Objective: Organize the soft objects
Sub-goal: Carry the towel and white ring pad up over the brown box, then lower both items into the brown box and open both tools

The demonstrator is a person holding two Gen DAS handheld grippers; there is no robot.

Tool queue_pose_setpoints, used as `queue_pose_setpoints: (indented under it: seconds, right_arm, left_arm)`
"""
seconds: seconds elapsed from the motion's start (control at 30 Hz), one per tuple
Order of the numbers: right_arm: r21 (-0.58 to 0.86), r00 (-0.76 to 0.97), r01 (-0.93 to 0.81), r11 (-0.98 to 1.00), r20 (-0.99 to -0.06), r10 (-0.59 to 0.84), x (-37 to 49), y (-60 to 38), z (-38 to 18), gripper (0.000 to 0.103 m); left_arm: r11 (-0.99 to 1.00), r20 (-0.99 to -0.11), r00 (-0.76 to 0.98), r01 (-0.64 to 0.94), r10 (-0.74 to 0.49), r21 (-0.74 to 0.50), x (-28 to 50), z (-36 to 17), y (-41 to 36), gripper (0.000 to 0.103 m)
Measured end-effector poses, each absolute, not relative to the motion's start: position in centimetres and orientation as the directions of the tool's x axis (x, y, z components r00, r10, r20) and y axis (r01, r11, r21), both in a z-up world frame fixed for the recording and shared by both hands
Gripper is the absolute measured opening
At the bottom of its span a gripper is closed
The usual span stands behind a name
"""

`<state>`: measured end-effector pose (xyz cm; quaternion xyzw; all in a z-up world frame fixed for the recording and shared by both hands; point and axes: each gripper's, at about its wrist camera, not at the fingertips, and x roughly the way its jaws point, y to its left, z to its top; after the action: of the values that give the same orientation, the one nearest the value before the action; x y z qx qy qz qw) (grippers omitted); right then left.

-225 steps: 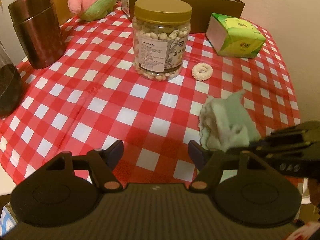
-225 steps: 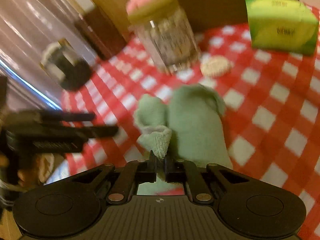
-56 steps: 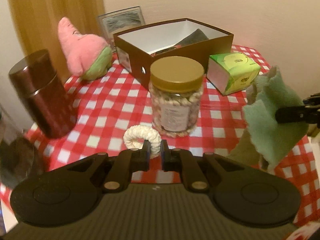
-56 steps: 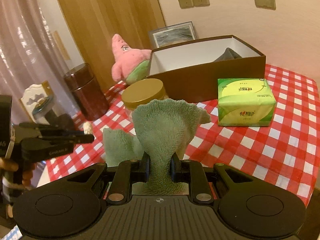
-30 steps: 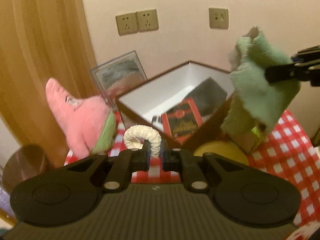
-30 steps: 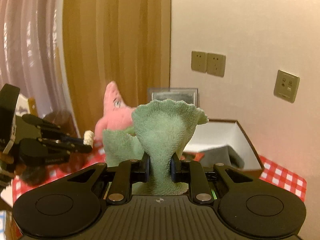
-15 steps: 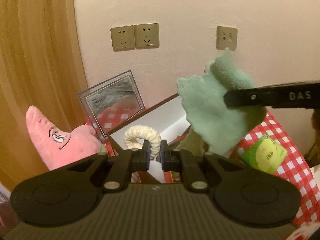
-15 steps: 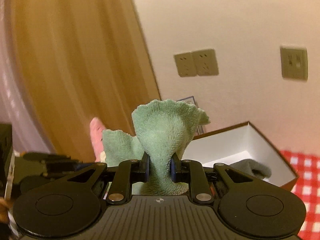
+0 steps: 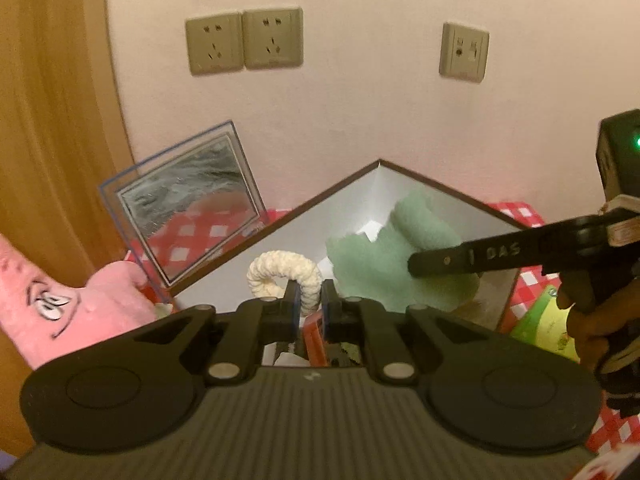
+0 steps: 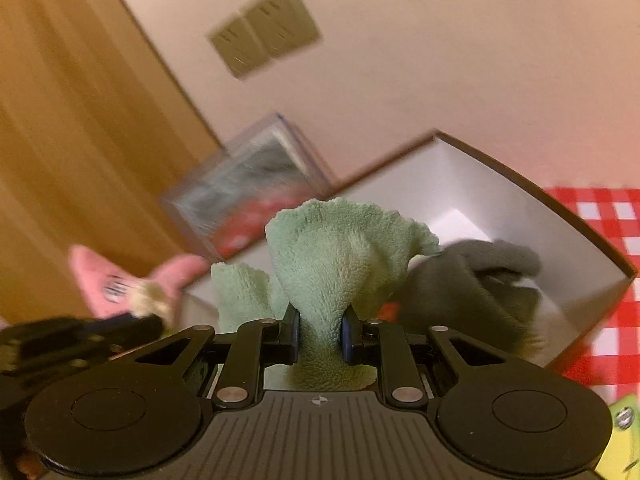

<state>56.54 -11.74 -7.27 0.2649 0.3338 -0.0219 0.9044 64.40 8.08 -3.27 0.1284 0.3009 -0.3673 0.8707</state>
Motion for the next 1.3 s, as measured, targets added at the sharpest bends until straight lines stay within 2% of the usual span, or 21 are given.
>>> queue_pose_setpoints:
  seconds: [0.07,0.17,0.23,0.33,0.53,0.8,1.03,1.13,1.17,1.2,1.23,1.27,1.3]
  right_arm:
    - [0.37,0.732,0.233,0.899,-0.676,0.088,57.8,-11.8,-8.1,0.019]
    - [0.13,0.636,0.225,0.966,-0.771,-0.045,59.5,-10.8,-9.1,0.02]
    - [-0.035,0.597,0.184,0.982,-0.79,-0.14,60.4,-9.9,-9.7,0.02]
    - [-0.122,0.564,0.158,0.98,-0.803,-0.191,61.3,-9.6,-10.7,0.02]
    - [0.045,0.533,0.162,0.986,-0.845,-0.05,62.8,-11.0,-11.9,0.02]
    - [0.251,0.523,0.141,0.958,-0.84,0.143,64.0,-9.9,-12.0,0.02]
    - [0.221,0.544,0.088,0.971,-0.828,0.139,63.4,-9.2,-11.7,0.02]
    - [0.21,0.58,0.086,0.974,-0.805,0.123,62.7,-9.6,-11.0,0.02]
    - [0.213,0.59,0.082,0.974,-0.798,0.125,62.5,-9.6,-10.8,0.026]
    - [0.215,0.601,0.08,0.973,-0.789,0.125,62.2,-9.7,-10.6,0.031]
    - [0.215,0.614,0.078,0.974,-0.78,0.122,62.0,-9.8,-10.3,0.047]
    - [0.207,0.631,0.083,0.975,-0.768,0.109,61.6,-9.9,-10.0,0.055]
    - [0.191,0.648,0.088,0.978,-0.756,0.089,61.2,-9.9,-9.7,0.057]
  left_arm:
    - [0.692,-0.631,0.539,0.722,-0.558,0.004,65.0,-4.0,7.3,0.01]
    - [0.688,-0.655,0.521,0.726,-0.547,0.003,66.0,-5.2,6.2,0.01]
    - [0.684,-0.666,0.513,0.729,-0.542,0.006,66.5,-6.0,5.5,0.01]
    - [0.68,-0.678,0.502,0.733,-0.536,0.005,67.1,-6.8,4.9,0.01]
    - [0.675,-0.698,0.491,0.738,-0.521,0.016,67.9,-8.0,3.8,0.01]
    - [0.681,-0.726,0.475,0.732,-0.497,0.013,69.0,-9.4,3.4,0.01]
    - [0.676,-0.744,0.459,0.737,-0.485,0.014,69.1,-10.1,3.2,0.011]
    - [0.677,-0.747,0.456,0.736,-0.484,0.01,69.2,-10.2,3.1,0.016]
    - [0.678,-0.747,0.456,0.735,-0.483,0.011,69.1,-10.1,3.1,0.02]
    - [0.679,-0.745,0.459,0.734,-0.484,0.013,69.1,-10.0,3.0,0.034]
    - [0.681,-0.743,0.464,0.733,-0.483,0.016,69.0,-9.9,3.0,0.04]
    - [0.685,-0.741,0.469,0.729,-0.481,0.017,69.0,-9.7,3.0,0.042]
    - [0.691,-0.736,0.476,0.722,-0.48,0.017,69.0,-9.6,3.1,0.045]
